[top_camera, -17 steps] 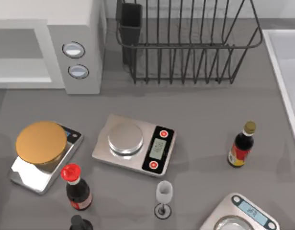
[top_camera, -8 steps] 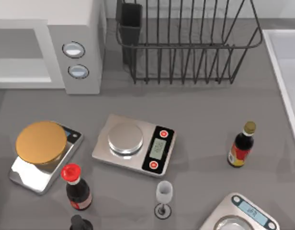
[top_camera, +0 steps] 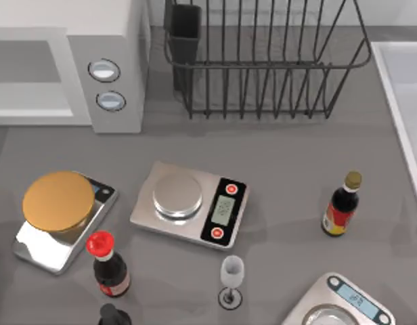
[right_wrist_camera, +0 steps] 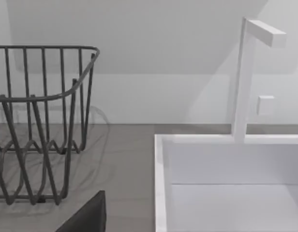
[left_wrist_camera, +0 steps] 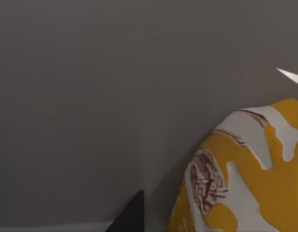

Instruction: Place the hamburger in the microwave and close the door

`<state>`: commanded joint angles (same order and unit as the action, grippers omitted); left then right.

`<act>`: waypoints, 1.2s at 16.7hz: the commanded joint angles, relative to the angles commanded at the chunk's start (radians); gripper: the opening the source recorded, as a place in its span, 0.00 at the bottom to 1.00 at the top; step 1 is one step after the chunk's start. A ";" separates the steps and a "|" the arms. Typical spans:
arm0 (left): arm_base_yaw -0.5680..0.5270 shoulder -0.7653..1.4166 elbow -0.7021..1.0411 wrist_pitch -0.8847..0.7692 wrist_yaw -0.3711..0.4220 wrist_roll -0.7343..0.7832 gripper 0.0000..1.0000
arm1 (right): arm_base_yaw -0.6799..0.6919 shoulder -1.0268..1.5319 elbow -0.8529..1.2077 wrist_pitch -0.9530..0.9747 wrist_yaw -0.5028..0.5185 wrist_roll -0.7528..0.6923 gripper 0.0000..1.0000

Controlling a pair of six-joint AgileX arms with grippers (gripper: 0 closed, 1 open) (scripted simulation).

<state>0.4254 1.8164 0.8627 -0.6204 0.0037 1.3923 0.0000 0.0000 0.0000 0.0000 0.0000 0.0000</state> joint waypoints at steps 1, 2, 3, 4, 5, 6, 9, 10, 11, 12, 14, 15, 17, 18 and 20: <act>0.000 0.000 0.000 0.000 0.000 0.000 0.00 | 0.000 0.000 0.000 0.000 0.000 0.000 1.00; 0.000 0.000 0.000 0.000 0.000 0.000 0.00 | 0.000 0.000 0.000 0.000 0.000 0.000 1.00; 0.000 0.000 0.000 0.000 0.000 0.000 0.00 | 0.000 0.000 0.000 0.000 0.000 0.000 1.00; 0.000 0.000 0.000 0.000 0.000 0.000 0.00 | 0.000 0.000 0.000 0.000 0.000 0.000 1.00; 0.000 0.000 0.000 0.000 0.000 0.000 0.00 | 0.000 0.000 0.000 0.000 0.000 0.000 1.00; 0.000 0.000 0.000 0.000 0.000 0.000 0.00 | 0.000 0.000 0.000 0.000 0.000 0.000 1.00; 0.008 -0.083 0.017 -0.101 -0.017 0.002 0.00 | 0.000 0.000 0.000 0.000 0.000 0.000 1.00; 0.014 -0.096 0.020 -0.118 -0.022 0.007 0.00 | 0.000 0.000 0.000 0.000 0.000 0.000 1.00; 0.020 -0.114 0.027 -0.140 -0.028 0.014 0.00 | 0.000 0.000 0.000 0.000 0.000 0.000 1.00; 0.025 -0.135 0.039 -0.166 -0.033 0.020 0.00 | 0.000 0.000 0.000 0.000 0.000 0.000 1.00; 0.032 -0.184 0.079 -0.227 -0.041 0.030 0.00 | 0.000 0.000 0.000 0.000 0.000 0.000 1.00; 0.033 -0.208 0.105 -0.261 -0.042 0.033 0.00 | 0.000 0.000 0.000 0.000 0.000 0.000 1.00; 0.031 -0.247 0.162 -0.330 -0.039 0.031 0.00 | 0.000 0.000 0.000 0.000 0.000 0.000 1.00; 0.027 -0.259 0.191 -0.365 -0.035 0.027 0.00 | 0.000 0.000 0.000 0.000 0.000 0.000 1.00; 0.015 -0.263 0.239 -0.429 -0.025 0.015 0.00 | 0.000 0.000 0.000 0.000 0.000 0.000 1.00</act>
<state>0.4408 1.5529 1.1013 -1.0497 -0.0213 1.4069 0.0000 0.0000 0.0000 0.0000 0.0000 0.0000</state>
